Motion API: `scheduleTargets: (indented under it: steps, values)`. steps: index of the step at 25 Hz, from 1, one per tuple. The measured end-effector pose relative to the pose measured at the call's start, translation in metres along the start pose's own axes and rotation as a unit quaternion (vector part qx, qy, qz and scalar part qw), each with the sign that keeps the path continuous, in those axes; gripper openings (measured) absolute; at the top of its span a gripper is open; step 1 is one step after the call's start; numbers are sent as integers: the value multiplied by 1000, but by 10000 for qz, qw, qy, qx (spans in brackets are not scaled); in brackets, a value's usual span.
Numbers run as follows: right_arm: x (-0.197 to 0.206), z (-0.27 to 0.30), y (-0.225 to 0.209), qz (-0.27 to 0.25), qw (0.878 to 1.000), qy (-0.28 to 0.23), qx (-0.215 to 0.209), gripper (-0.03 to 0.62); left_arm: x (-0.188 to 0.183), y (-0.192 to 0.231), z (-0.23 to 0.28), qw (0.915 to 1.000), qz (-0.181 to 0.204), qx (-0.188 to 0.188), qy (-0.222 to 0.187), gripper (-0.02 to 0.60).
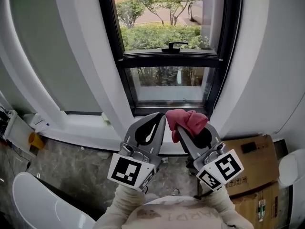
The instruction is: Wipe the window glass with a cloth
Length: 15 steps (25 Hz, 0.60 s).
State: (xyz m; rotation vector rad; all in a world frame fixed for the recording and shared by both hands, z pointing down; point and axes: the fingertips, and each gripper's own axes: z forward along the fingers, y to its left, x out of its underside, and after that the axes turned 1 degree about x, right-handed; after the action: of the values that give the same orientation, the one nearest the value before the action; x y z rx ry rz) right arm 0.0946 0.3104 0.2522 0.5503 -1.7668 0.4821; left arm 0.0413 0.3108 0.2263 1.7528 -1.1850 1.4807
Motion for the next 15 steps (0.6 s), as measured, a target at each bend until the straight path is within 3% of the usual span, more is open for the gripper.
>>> scheduleTargets:
  steps: [8,15]
  values:
    - [22,17,-63,379,9991,118,137,133,31,10,59,9997,-91,16,247,0]
    - [37,32,-86,226,9993,107,293,133,52,27,81,9997,-132,72,169,0]
